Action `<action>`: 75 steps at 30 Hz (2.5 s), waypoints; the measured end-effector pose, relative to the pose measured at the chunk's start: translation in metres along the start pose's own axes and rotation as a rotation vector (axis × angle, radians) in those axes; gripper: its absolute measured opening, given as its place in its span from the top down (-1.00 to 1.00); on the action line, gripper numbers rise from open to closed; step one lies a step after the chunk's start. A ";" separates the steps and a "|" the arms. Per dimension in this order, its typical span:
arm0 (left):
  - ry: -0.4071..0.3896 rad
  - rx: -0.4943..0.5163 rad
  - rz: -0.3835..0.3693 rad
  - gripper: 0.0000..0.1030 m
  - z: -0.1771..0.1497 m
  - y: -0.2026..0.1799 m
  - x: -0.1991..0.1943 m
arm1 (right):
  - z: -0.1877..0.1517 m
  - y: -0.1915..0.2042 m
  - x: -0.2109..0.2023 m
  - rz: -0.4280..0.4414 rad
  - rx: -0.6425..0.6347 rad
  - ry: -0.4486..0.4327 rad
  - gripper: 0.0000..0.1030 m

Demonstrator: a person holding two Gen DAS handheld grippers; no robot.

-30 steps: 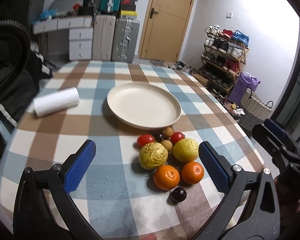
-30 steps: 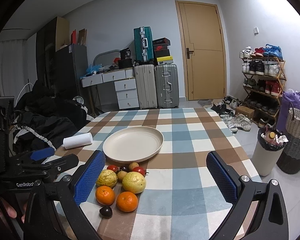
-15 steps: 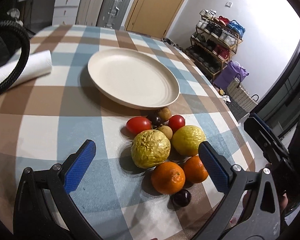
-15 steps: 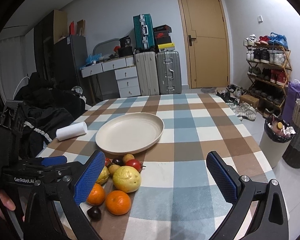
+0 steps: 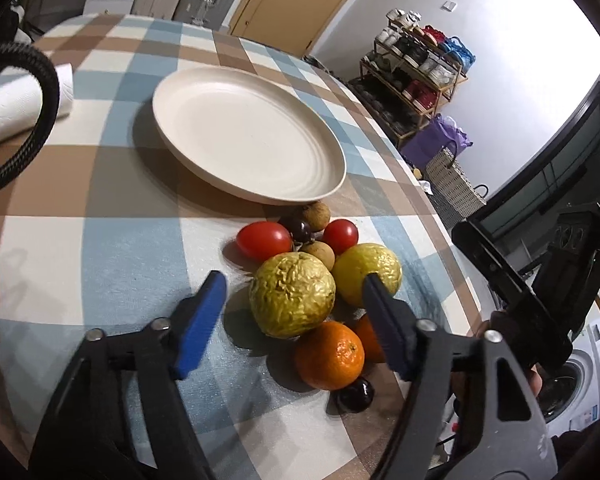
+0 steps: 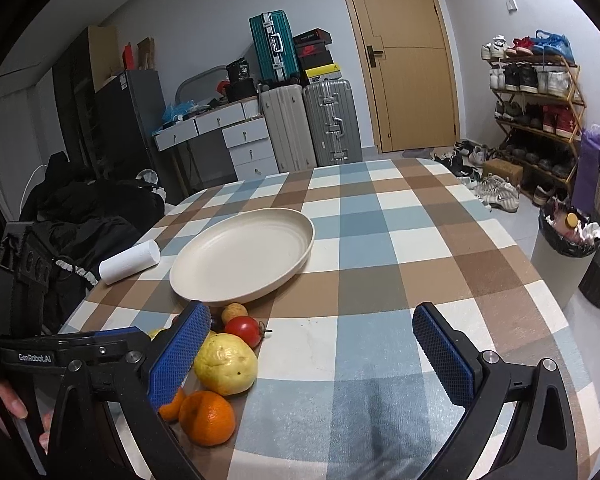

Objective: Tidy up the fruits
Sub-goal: 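Grasp the gold-foil ball with the left gripper while the right grasps the yellow fruit, then carry both fruits onto the cream plate and open both grippers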

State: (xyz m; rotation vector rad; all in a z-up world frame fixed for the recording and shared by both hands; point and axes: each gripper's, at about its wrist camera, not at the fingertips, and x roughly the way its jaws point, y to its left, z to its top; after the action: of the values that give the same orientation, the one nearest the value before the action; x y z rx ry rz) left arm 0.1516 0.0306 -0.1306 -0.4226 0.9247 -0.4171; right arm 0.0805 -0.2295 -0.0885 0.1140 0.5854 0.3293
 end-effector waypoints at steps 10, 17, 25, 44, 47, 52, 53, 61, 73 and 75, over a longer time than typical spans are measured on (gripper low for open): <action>0.037 -0.028 -0.074 0.14 0.001 0.009 0.011 | 0.002 -0.002 0.012 0.045 0.022 0.027 -1.00; 0.021 -0.031 -0.099 0.15 0.001 0.008 0.000 | 0.001 -0.001 0.019 0.144 0.034 0.065 -1.00; -0.018 -0.056 -0.127 0.15 0.007 0.020 -0.020 | -0.005 0.017 0.034 0.290 0.019 0.161 -1.00; -0.108 -0.053 -0.084 0.15 0.028 0.045 -0.062 | -0.018 0.037 0.065 0.315 -0.054 0.331 -0.59; -0.110 -0.053 -0.081 0.15 0.031 0.045 -0.061 | -0.017 0.037 0.065 0.318 -0.052 0.323 -0.29; -0.119 -0.041 -0.071 0.15 0.037 0.042 -0.061 | -0.019 0.036 0.069 0.314 -0.040 0.342 0.02; -0.121 -0.041 -0.069 0.15 0.040 0.042 -0.060 | -0.019 0.036 0.069 0.314 -0.037 0.341 0.03; -0.138 -0.031 -0.057 0.15 0.063 0.039 -0.052 | -0.008 0.023 0.050 0.374 0.022 0.228 0.03; -0.166 0.004 0.011 0.15 0.130 0.032 -0.010 | 0.072 0.005 0.075 0.448 0.095 0.077 0.03; -0.167 0.002 0.024 0.15 0.145 0.034 0.001 | 0.086 0.001 0.091 0.450 0.110 0.088 0.03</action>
State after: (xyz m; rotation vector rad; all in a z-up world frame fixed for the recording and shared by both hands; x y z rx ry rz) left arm 0.2778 0.0832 -0.0722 -0.4377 0.7664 -0.3551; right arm 0.1994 -0.1989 -0.0646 0.3413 0.6636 0.7419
